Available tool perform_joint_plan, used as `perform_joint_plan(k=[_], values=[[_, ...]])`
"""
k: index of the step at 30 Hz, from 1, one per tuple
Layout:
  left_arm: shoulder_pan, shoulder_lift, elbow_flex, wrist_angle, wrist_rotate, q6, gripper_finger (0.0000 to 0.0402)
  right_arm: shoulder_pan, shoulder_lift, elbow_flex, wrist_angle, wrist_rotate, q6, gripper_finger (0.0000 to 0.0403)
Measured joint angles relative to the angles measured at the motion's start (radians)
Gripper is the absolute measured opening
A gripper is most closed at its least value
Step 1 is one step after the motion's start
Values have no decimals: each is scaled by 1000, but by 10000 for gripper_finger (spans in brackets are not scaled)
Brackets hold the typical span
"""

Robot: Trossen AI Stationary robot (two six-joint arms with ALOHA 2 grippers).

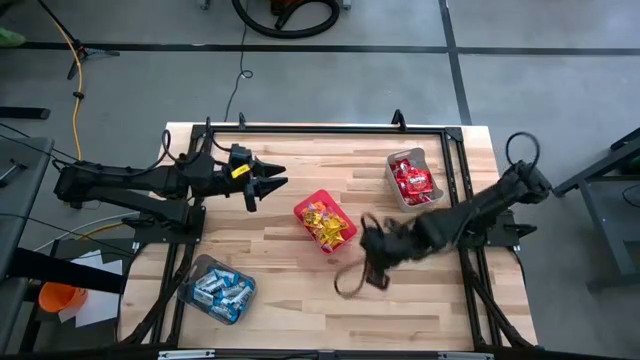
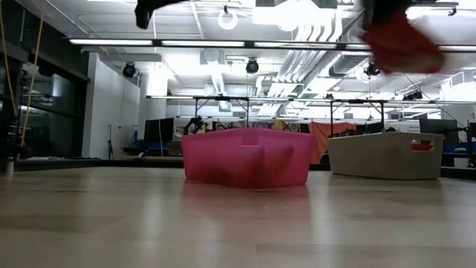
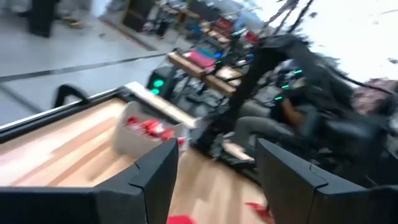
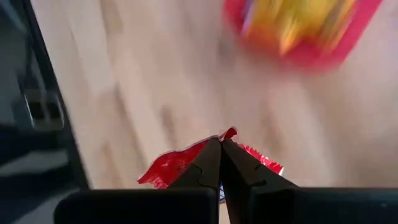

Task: Sort candy
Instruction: Put the red candy into the gray bin

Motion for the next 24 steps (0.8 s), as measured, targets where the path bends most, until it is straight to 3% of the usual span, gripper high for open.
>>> perform_joint_plan(k=[5,12,18,24], values=[[-25,0,0,85,53,2,200,-136,-107,52,32,123,-231,0],[-61,0,0,130,48,86,200,-274,-333,-16,259,140,-384,0],[-68,0,0,158,47,149,200,-293,-502,-190,512,139,-412,0],[-56,0,0,158,47,175,200,-292,-589,-454,925,98,-428,0]])
